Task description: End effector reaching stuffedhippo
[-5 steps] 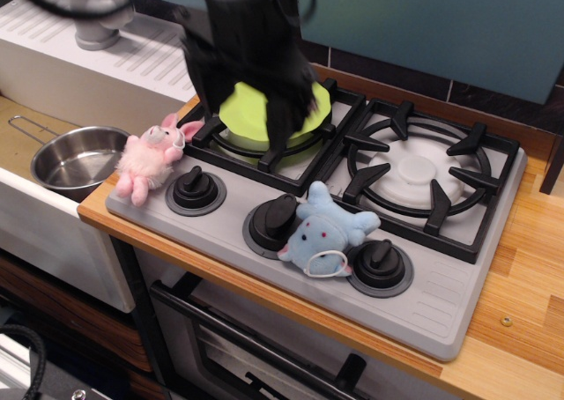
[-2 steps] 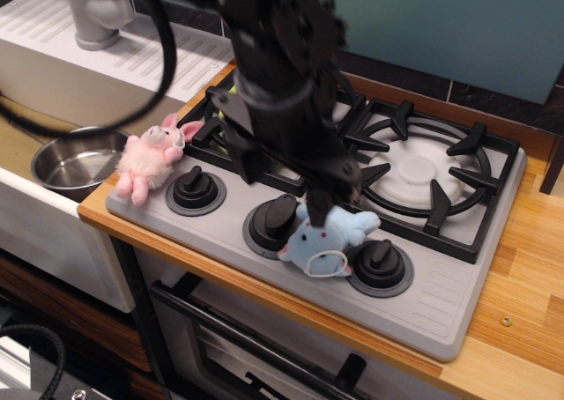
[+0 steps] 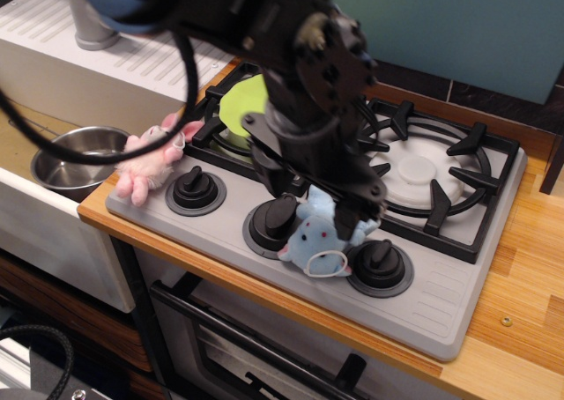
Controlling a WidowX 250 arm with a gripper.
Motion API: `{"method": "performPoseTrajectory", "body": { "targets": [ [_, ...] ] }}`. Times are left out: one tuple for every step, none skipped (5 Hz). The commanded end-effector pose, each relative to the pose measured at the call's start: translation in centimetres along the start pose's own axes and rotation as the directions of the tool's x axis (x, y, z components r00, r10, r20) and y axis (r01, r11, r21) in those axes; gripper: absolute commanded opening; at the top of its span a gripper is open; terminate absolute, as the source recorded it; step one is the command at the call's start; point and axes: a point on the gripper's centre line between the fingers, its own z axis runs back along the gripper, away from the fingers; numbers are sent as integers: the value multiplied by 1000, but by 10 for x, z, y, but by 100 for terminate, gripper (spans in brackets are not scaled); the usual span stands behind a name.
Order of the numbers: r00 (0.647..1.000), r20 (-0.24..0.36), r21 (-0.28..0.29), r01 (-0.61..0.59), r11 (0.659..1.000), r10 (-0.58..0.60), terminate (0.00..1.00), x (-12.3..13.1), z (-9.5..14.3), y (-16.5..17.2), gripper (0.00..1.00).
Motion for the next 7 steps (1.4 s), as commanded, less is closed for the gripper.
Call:
{"method": "performPoseTrajectory", "body": {
  "targets": [
    [999, 53, -8, 10, 1000, -10, 0, 11, -14, -4, 100],
    [998, 61, -22, 2, 1000, -1, 0, 6, -20, -6, 100],
    [997, 79, -25, -5, 1000, 7, 0, 1, -29, -8, 100],
    [997, 76, -47, -10, 999, 14, 0, -2, -35, -7, 100],
    [998, 67, -104, 3, 995, 4, 0, -5, -41, -4, 100],
    [998, 67, -104, 3, 995, 4, 0, -5, -41, -4, 100],
    [998, 67, -104, 3, 995, 4, 100, -5, -41, -4, 100]
  ]
}}
